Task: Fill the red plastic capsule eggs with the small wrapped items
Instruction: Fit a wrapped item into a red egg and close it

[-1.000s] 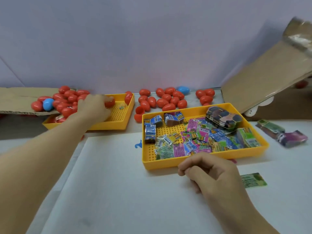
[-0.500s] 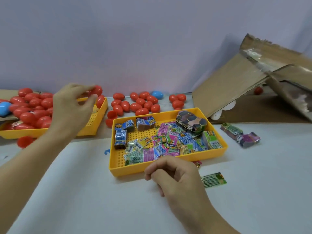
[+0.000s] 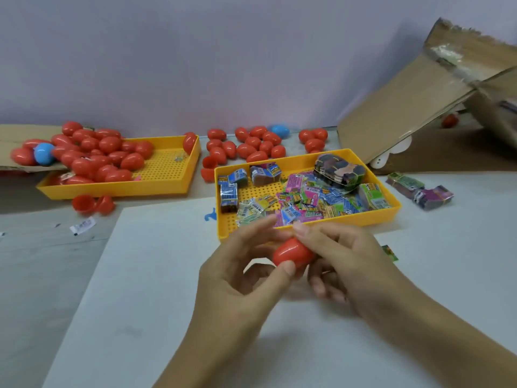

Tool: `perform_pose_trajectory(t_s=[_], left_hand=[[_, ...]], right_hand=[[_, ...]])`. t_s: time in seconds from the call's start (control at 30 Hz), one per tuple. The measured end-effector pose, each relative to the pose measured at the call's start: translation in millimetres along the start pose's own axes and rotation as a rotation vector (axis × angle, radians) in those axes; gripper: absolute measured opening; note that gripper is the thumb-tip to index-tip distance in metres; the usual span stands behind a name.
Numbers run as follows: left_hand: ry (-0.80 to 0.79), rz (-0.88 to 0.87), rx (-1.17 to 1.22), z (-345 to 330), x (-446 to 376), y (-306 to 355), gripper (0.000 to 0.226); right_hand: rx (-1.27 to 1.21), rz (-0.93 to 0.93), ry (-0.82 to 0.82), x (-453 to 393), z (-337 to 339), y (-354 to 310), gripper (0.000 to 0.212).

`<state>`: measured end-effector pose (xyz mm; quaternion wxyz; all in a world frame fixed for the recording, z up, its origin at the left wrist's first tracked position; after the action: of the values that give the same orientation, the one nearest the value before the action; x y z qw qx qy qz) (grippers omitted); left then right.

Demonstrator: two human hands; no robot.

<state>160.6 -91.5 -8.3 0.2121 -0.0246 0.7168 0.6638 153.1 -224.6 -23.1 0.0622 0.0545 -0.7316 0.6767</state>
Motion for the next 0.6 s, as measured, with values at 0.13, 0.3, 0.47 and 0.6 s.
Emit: perform_pose_trajectory(t_s=[0.13, 0.3, 0.47, 0.6], left_hand=[[0.072, 0.175, 0.032, 12, 0, -15, 0.016], [0.037, 0.320, 0.086, 6, -4, -27, 0.044], [0.070, 0.310, 0.159, 9, -4, -28, 0.034], [0.083, 0.239, 0.199, 8, -3, -22, 0.016]], right_hand=[[-0.049, 0.051, 0.058, 1, 4, -2, 0.033], [-0.003, 0.161, 0.030, 3, 1, -4, 0.017], [0.014, 0.208, -0.050, 2, -5, -6, 0.028], [-0.020, 0.191, -0.065, -1, -3, -5, 0.029]])
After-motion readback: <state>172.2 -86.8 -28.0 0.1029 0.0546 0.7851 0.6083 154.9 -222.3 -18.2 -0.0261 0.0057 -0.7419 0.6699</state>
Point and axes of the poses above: each hand's wrist, its own x-axis away from the middle knuckle, its own z-axis out of the back of the hand, y = z × x, the point moved 10 cm from there along -x, towards the middle knuckle, and after that the axes turned 3 degrees about -z, right-handed, at the moved point
